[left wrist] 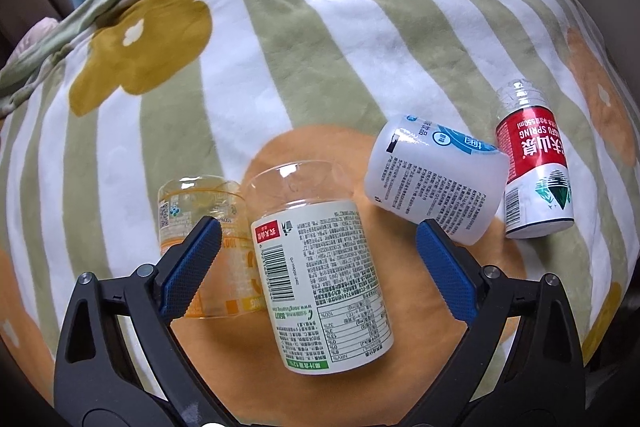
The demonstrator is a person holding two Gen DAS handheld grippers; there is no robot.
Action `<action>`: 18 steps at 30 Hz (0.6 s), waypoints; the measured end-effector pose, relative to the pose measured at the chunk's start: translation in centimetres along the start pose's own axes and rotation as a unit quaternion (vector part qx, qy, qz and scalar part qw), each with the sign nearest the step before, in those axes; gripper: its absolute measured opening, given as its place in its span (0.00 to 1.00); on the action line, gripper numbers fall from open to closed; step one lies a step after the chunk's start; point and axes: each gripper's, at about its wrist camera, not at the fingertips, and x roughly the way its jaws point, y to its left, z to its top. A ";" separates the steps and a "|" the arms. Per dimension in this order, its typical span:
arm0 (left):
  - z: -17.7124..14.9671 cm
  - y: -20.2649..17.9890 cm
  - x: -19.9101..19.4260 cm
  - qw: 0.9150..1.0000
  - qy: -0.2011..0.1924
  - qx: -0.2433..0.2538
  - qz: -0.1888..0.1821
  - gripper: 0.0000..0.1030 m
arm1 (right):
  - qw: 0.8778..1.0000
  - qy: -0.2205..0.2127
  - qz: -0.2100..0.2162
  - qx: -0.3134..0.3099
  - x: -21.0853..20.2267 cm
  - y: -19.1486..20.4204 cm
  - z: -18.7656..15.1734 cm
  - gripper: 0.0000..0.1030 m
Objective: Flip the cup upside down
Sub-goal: 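Move the left tool down toward the green-labeled clear cup lying on its side, then close the left gripper around the green-labeled cup and lift it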
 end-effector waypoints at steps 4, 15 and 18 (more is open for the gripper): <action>0.4 -0.7 1.5 1.000 0.025 0.016 0.008 0.77 | 1.000 0.009 0.005 -0.001 0.3 0.3 -0.1 0.99; -0.6 0.1 2.4 0.999 0.034 0.006 0.002 0.61 | 1.000 0.013 0.009 -0.001 0.8 0.2 -0.1 0.99; -1.1 0.1 1.1 1.000 0.023 0.006 -0.007 0.60 | 1.000 0.015 0.005 0.003 0.8 0.2 0.0 0.99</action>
